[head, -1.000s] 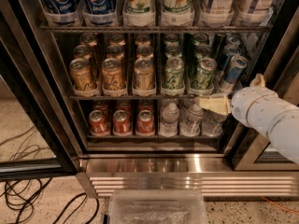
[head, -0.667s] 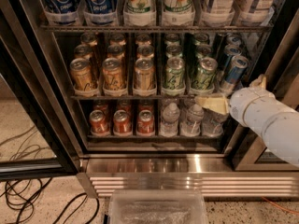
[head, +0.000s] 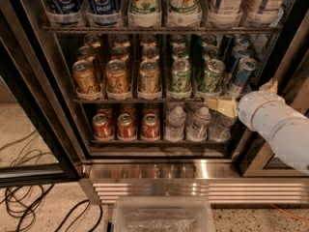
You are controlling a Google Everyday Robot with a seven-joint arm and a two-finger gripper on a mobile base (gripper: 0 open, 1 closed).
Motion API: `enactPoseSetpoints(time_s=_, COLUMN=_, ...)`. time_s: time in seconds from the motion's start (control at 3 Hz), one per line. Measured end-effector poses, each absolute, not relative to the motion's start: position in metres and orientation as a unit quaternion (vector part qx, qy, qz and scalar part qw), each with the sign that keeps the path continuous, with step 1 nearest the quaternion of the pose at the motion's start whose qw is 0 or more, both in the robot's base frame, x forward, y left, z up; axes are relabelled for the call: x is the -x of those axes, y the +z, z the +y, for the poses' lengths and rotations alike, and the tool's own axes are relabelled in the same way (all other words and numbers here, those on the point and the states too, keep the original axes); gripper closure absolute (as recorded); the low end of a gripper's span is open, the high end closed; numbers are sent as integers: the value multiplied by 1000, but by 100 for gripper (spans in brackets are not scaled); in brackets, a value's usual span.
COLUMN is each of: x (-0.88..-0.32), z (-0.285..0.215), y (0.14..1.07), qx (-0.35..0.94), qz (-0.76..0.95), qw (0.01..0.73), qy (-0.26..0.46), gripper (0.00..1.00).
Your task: Pick redbull can from middle shelf of fridge
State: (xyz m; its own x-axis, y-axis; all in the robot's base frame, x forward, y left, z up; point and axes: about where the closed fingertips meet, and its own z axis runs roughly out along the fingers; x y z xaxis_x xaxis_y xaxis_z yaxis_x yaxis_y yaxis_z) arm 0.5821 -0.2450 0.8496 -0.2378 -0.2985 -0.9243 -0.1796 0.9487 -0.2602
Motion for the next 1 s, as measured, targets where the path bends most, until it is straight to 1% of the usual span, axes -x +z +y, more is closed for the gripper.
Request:
enactPoseSetpoints(time_s=0.33, x=-580, z=-245, y=849, qx=152, qz=785, qw=598, qy=-50, gripper=12)
enactPoseSetpoints(time_s=0.67, x=-579, z=-250, y=841, qx=148, qz=788, qw=596, qy=-52, gripper=12)
enactPoseSetpoints(time_s=1.0, x=-577, z=-250, y=841, qx=148, qz=788, qw=596, qy=-52, gripper=16)
